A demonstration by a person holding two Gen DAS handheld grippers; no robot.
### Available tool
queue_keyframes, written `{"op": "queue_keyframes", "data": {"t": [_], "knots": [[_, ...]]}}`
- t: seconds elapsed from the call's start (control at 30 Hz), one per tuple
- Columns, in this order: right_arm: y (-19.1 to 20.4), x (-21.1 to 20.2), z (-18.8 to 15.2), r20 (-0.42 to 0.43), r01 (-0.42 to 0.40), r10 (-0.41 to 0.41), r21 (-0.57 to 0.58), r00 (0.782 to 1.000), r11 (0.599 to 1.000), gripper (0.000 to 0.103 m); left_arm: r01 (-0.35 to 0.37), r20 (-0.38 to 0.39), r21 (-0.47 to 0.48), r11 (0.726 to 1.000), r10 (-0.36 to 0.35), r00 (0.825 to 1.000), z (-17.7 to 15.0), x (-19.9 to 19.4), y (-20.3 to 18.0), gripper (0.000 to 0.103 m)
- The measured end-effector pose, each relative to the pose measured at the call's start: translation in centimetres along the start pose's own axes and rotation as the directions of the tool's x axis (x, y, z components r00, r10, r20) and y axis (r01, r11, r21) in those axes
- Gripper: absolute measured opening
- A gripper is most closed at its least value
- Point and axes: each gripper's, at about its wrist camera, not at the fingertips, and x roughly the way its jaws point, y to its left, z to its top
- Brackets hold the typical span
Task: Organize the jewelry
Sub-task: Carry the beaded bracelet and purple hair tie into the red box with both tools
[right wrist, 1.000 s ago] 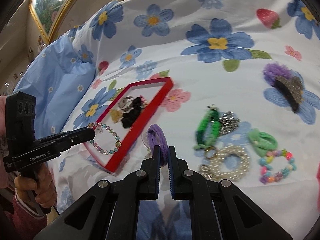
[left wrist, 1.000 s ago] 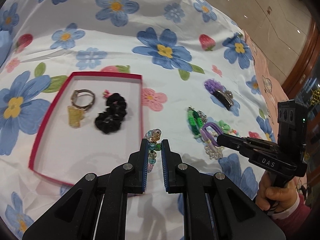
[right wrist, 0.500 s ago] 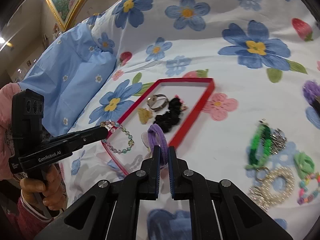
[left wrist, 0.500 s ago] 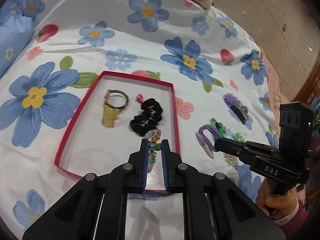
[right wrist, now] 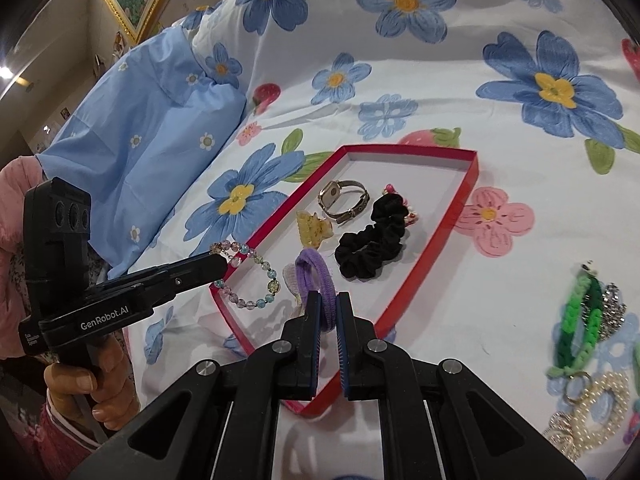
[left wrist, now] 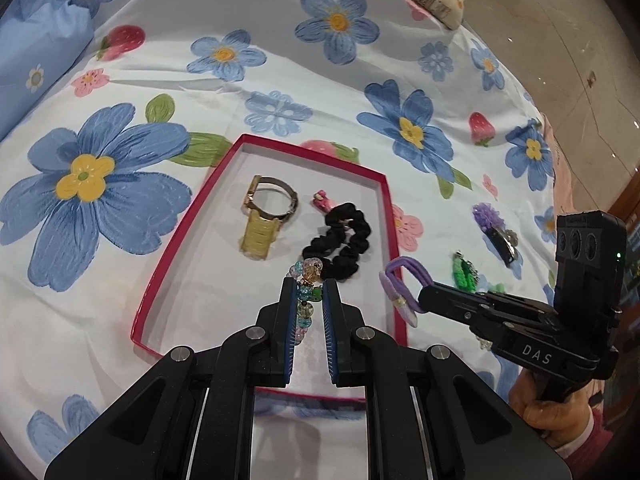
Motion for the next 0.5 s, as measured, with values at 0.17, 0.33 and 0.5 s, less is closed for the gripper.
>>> {"op": "queue_keyframes", "data": {"t": [0.17, 0.33, 0.5], "knots": [[0.0, 2.1, 0.4, -0.041, 0.0, 0.001, 0.004, 0.999, 1.0, 0.007, 0.008, -0.019, -0.027, 1.0, -0.008, 1.0, 0.4, 1.4, 1.4, 0.011], [0.0, 4.2, 0.3, -0.083, 0.001, -0.001, 0.003, 0.997, 1.0, 0.007, 0.041, -0.041, -0.058, 0.998, -0.043, 0.998, 0.7, 2.8, 2.3, 0.011], [-0.4, 6.1, 0.3, -0.124, 0.022, -0.023, -0.004, 0.992, 1.0, 0.007, 0.005, -0.075, -0.079, 0.997, -0.011, 0.997, 0.5, 4.6, 3.6, 0.011]]}}
